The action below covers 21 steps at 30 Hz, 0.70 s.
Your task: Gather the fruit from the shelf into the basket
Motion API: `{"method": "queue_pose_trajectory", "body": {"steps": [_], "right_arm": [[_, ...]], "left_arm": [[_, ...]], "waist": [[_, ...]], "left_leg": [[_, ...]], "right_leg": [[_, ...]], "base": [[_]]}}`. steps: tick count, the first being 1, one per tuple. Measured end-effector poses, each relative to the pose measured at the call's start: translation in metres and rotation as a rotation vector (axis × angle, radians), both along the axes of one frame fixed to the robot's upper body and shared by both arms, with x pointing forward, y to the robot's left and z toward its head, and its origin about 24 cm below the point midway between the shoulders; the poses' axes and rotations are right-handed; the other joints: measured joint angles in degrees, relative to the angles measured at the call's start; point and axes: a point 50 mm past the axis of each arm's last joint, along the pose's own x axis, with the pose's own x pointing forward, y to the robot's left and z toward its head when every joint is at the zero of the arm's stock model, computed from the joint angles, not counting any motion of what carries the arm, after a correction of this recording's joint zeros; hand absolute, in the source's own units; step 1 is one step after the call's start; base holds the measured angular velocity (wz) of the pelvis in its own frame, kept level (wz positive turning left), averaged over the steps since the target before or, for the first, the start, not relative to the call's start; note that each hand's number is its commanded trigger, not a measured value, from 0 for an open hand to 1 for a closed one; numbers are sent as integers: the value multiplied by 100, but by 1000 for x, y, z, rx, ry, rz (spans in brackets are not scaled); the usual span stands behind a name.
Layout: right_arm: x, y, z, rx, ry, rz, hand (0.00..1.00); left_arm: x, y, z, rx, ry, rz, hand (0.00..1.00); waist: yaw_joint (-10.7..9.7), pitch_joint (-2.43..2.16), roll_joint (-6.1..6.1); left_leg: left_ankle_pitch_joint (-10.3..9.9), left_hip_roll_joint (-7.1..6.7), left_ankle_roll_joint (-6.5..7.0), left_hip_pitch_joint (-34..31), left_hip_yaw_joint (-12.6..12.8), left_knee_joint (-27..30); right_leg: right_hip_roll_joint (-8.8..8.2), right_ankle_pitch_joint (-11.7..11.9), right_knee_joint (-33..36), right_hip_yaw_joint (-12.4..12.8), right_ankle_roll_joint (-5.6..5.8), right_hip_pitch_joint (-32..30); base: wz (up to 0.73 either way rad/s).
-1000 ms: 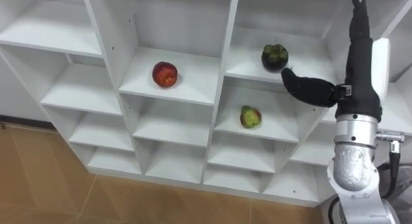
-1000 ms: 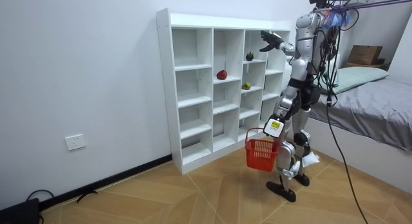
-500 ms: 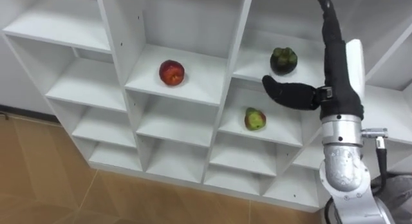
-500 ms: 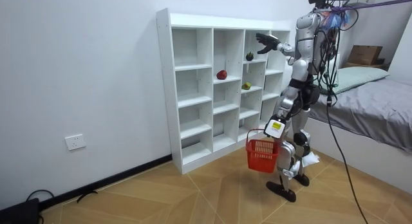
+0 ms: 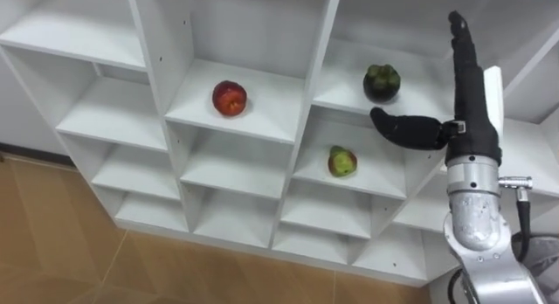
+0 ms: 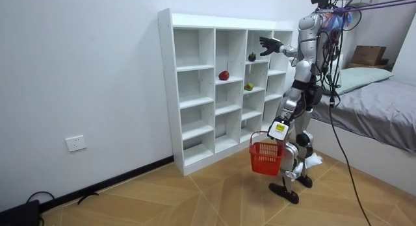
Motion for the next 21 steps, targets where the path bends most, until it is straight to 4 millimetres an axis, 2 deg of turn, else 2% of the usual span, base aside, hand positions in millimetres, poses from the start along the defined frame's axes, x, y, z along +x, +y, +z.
{"method": "queue_pose_trajectory", "body": {"steps": [7, 13, 18, 21], "right_arm": [[1, -11, 0, 118, -16, -60, 0], [7, -14, -3, 174, -10, -90, 0], [10, -15, -6, 196, 7, -92, 0], [11, -14, -10, 195, 25, -90, 0]], "left_arm": [[7, -1, 1, 1, -20, -25, 100], [9, -2, 1, 2, -29, -49, 100], [10, -5, 1, -5, -34, -72, 100], [9, -7, 0, -22, -31, -90, 100]], "waist": [[-1, 12, 47], [0, -18, 103], [41, -40, 218], [64, -38, 246]], "left_leg": [[4, -5, -4, -56, -43, 45], [7, -7, -7, -61, -39, 79], [8, -7, -7, -69, -38, 114], [13, -5, -13, -63, -35, 119]], "right_leg": [[-1, -1, -8, -7, 1, -20], [-7, 0, 3, -7, 0, -18], [-10, 0, 7, -8, 0, -10], [-10, 0, 10, -5, -1, -8]], "base": [[3], [0], [0], [0]]}}
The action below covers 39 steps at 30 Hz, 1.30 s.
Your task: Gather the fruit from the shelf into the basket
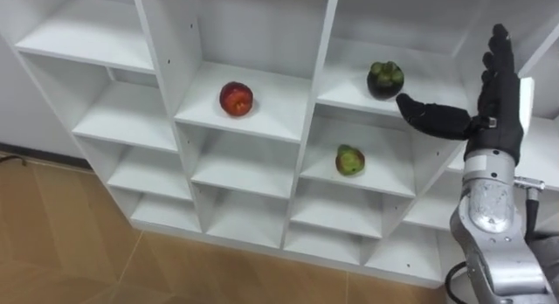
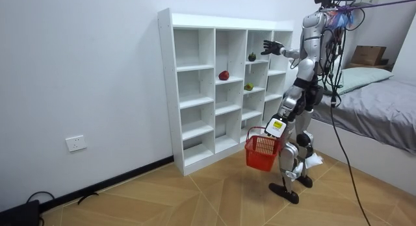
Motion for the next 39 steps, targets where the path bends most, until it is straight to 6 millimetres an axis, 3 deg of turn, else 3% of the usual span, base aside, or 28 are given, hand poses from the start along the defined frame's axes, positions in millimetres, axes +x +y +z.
{"method": "queue_pose_trajectory", "body": {"steps": [15, 26, 39], "right_arm": [[5, 11, -3, 24, 20, 77, 0], [8, 18, -6, 18, 37, 108, 0], [27, 15, -12, 17, 103, 79, 0]], "left_arm": [[1, -2, 0, -10, -1, -6, 100], [1, -2, -1, -3, 5, -2, 100], [-4, -4, -2, 1, 49, 14, 100]], "waist": [[254, 9, 1], [270, 18, -27], [271, 31, -97]], "left_leg": [[10, -5, 1, -117, -14, 8], [11, -5, 1, -194, -25, 9], [12, -11, 2, -218, -65, 12]], "right_leg": [[0, 10, -1, -5, -17, -101], [0, 10, 0, -10, -17, -178], [-10, 10, -1, -74, -17, -178]], "base": [[0], [0], [2]]}}
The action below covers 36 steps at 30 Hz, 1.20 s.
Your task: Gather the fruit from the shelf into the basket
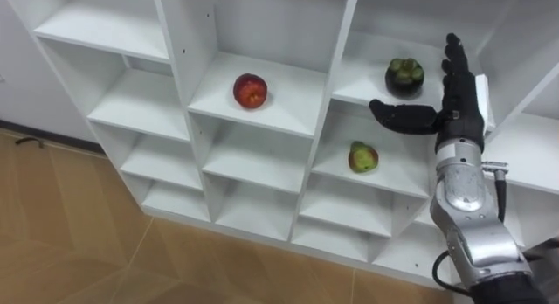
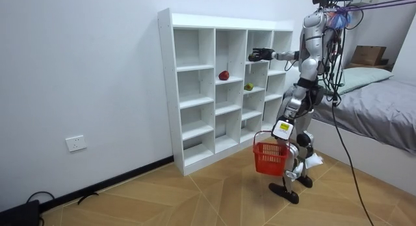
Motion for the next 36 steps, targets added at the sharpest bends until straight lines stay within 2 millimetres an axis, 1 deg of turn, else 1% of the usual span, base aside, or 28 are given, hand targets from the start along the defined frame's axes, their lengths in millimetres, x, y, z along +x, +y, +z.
{"method": "queue_pose_trajectory", "body": {"steps": [2, 6, 8, 11, 12, 19, 23, 25, 27, 29, 34, 36], "right_arm": [[0, -1, -1, 27, 3, -4, 0], [7, -4, -4, 71, 35, -27, 0], [8, -6, -3, 88, 32, -32, 0], [12, -7, -1, 114, 32, -36, 0], [13, -8, -1, 120, 35, -41, 0], [13, -15, 0, 111, 35, -57, 0], [13, -15, 0, 115, 34, -60, 0], [13, -16, 0, 119, 34, -64, 0], [13, -17, 0, 132, 34, -70, 0], [13, -17, 1, 129, 32, -70, 0], [16, -18, 6, 117, 17, -65, 0], [19, -18, 11, 97, 6, -56, 0]], "left_arm": [[-1, 0, 0, 0, 7, 1, 100], [1, 1, 0, 14, 7, 3, 100], [2, 2, 1, 17, 4, 2, 100], [4, 4, 1, 22, 0, -1, 100], [4, 5, 1, 23, 0, -1, 100], [4, 5, 1, 20, 0, -3, 100], [4, 5, 1, 20, 0, -3, 100], [4, 5, 1, 20, -1, -3, 100], [4, 5, 1, 20, 0, -1, 100], [3, 5, 1, 20, 1, -1, 100], [-2, 5, 1, 19, 12, 1, 100], [-2, 5, 1, 17, 15, -4, 100]], "waist": [[-6, -5, -14], [-11, 3, -28], [-10, 5, -33], [-3, 33, -64], [-4, 36, -76], [6, 33, -71], [6, 22, -56], [6, 9, -37], [9, -23, -4], [8, -33, 9], [-3, -49, -24], [-6, -36, -67]], "left_leg": [[0, 0, 1, -5, -8, 3], [9, -16, 14, -10, -25, 3], [14, -27, 23, -15, -33, 3], [17, -35, 27, -32, -32, 11], [17, -36, 27, -49, -33, 10], [20, -42, 27, -77, -75, 49], [20, -42, 27, -77, -75, 57], [20, -43, 27, -77, -75, 59], [20, -43, 28, -84, -78, 60], [22, -42, 27, -85, -82, 60], [25, -47, 26, -105, -98, 87], [31, -49, 27, -118, -112, 100]], "right_leg": [[-1, 0, 1, -15, 0, 1], [-17, 0, -1, -27, 0, 2], [-28, -1, -1, -35, 1, 2], [-35, -1, -1, -40, 2, -6], [-36, -1, -1, -42, 2, -12], [-37, -1, -2, -60, 1, -21], [-38, -1, -2, -62, 1, -24], [-38, 0, -2, -64, 1, -24], [-39, -1, 2, -67, 1, -25], [-38, -1, 3, -68, 1, -24], [-47, -1, 8, -130, 1, -19], [-52, 0, 8, -160, 1, -19]], "base": [[5], [0], [2], [0], [0], [2], [0], [0], [0], [0], [3], [6]]}}
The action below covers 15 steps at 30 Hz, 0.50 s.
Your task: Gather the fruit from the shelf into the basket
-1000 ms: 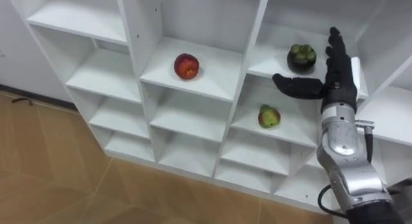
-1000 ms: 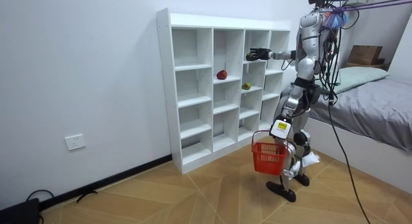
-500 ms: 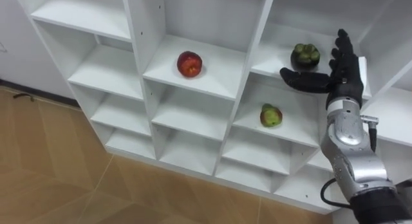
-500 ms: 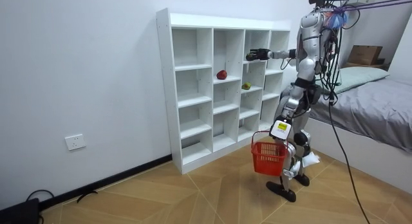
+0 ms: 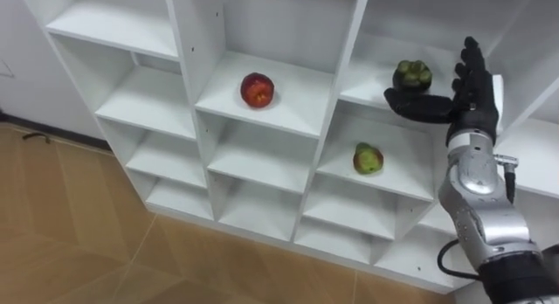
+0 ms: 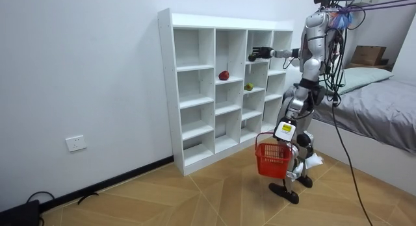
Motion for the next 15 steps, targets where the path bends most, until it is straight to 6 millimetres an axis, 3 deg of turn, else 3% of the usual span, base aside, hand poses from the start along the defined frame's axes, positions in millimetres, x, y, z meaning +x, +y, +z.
{"method": "queue_pose_trajectory", "body": {"steps": [4, 6, 15], "right_arm": [[4, -1, 0, -33, 13, 5, 0], [10, -4, -3, -102, 47, -7, 0], [18, -8, -4, -172, 89, -19, 0]], "left_arm": [[1, 1, 0, -12, -5, -9, 100], [2, 1, 0, -23, -4, -21, 100], [6, 5, 2, -10, -6, -38, 100]], "waist": [[4, 24, -94], [31, 11, -153], [134, 47, -205]], "left_leg": [[3, -3, -3, -36, -63, 26], [6, -9, 0, -83, -76, 59], [9, -10, 3, -150, -103, 67]], "right_leg": [[-1, 0, 0, -42, 0, 0], [-10, 3, 12, -56, -5, -58], [-10, 4, 5, -77, -6, -92]], "base": [[6], [2], [0]]}}
